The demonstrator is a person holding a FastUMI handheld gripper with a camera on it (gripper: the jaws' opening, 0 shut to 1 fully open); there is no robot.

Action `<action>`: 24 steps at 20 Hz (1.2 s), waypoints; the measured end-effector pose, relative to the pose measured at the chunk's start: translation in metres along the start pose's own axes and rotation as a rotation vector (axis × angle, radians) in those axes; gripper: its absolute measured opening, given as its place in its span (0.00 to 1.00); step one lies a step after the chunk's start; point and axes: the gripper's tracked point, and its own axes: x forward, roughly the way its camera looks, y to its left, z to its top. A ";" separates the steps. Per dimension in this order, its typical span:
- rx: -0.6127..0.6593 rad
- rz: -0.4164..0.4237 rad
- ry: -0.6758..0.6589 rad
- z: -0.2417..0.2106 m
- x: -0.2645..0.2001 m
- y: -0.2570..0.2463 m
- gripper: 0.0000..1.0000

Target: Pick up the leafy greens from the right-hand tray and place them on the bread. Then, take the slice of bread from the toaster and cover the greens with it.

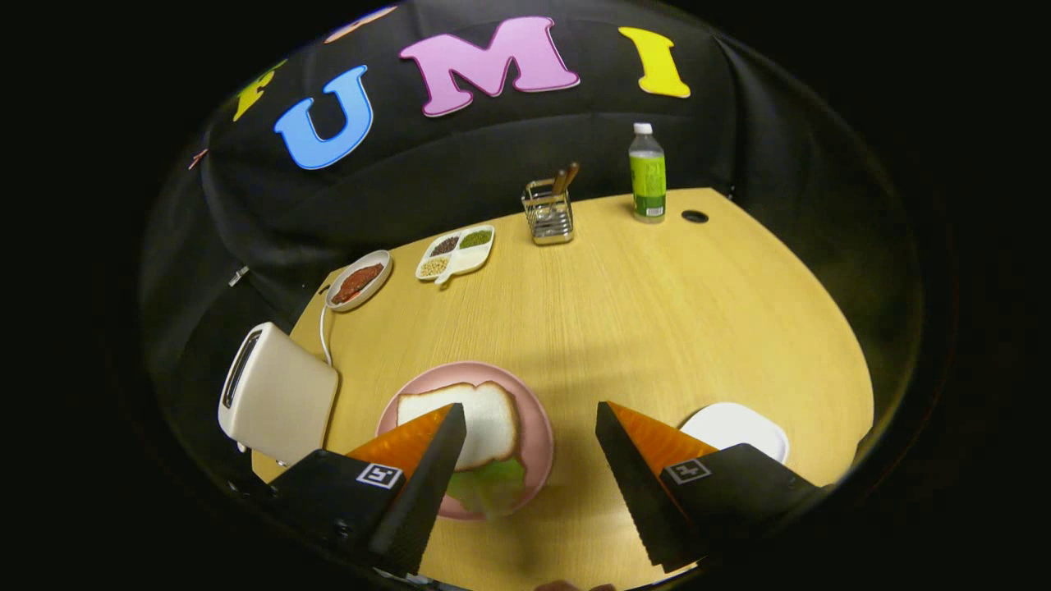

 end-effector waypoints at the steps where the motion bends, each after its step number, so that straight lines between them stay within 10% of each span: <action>1: -0.015 -0.014 -0.044 0.013 -0.015 -0.005 0.99; 11: -0.097 -0.105 -0.468 0.128 -0.163 -0.032 0.99; 24: -0.081 -0.029 -0.552 0.176 -0.238 -0.060 0.99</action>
